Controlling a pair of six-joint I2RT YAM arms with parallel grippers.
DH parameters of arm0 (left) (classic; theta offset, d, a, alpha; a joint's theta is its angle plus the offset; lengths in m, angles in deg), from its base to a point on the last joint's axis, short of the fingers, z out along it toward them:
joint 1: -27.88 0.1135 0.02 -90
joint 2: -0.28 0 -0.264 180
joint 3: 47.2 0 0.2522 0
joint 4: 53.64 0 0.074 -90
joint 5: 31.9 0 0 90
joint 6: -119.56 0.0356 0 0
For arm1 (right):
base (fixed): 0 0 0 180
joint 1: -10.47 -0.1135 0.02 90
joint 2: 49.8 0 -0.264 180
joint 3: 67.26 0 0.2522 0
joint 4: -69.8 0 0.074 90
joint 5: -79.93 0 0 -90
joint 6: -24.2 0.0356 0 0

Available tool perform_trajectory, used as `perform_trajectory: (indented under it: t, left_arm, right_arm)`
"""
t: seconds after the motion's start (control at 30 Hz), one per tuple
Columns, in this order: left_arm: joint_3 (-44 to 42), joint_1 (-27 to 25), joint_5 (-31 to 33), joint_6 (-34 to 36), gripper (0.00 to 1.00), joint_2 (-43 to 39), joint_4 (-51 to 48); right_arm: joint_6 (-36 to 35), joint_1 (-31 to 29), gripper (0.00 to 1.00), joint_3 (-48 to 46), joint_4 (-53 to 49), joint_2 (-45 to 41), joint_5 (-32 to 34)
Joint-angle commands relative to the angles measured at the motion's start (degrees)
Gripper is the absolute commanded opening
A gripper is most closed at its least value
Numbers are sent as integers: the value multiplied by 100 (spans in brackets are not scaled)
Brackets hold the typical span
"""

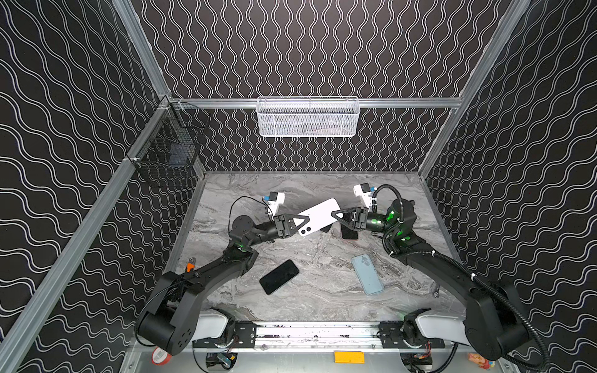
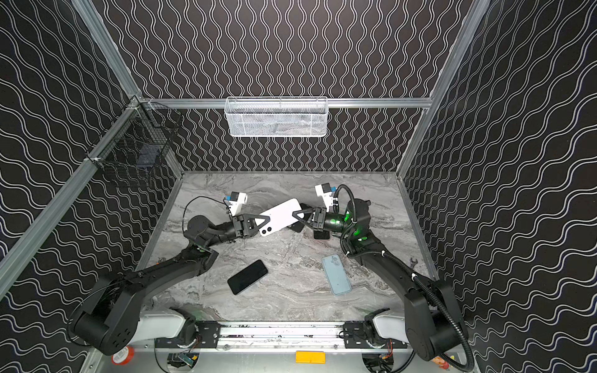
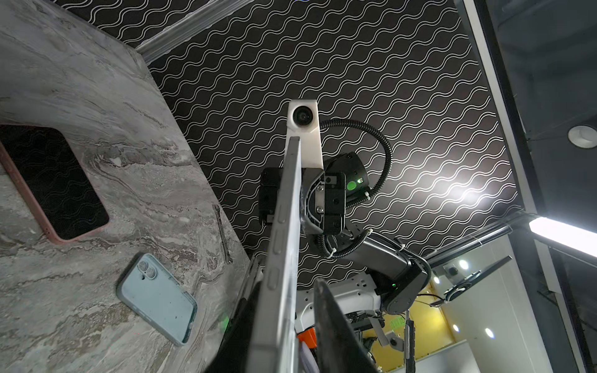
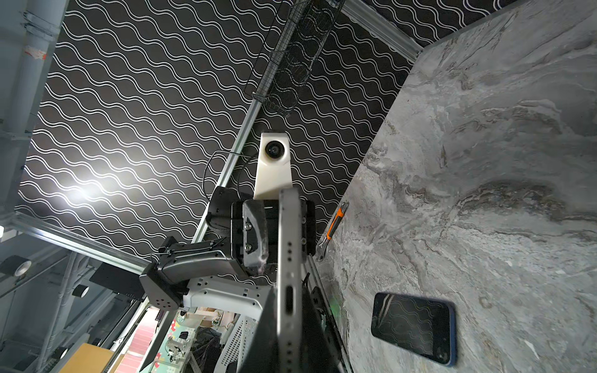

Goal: Put the phone into the phone case

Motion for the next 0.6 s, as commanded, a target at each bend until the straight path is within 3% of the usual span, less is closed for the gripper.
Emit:
perform_trajectory:
  t: [0.0, 0.27, 0.33, 0.47, 0.57]
  left_arm:
    - [20, -21, -22, 54, 17, -7, 452]
    - [20, -16, 34, -116, 0, 154, 832]
    - [45, -14, 26, -157, 0, 204, 920]
    - [248, 8, -134, 168, 0, 178, 572]
    - [597, 53, -166, 1092, 0, -33, -572]
  right_arm:
    - [-19, 1, 0, 74, 211, 71, 96]
    - [-140, 8, 0, 115, 66, 151, -20]
    - [-215, 23, 16, 137, -49, 131, -16]
    - [-591, 176, 58, 309, -723, -56, 23]
    - [-1348, 340, 73, 654, -2040, -424, 426]
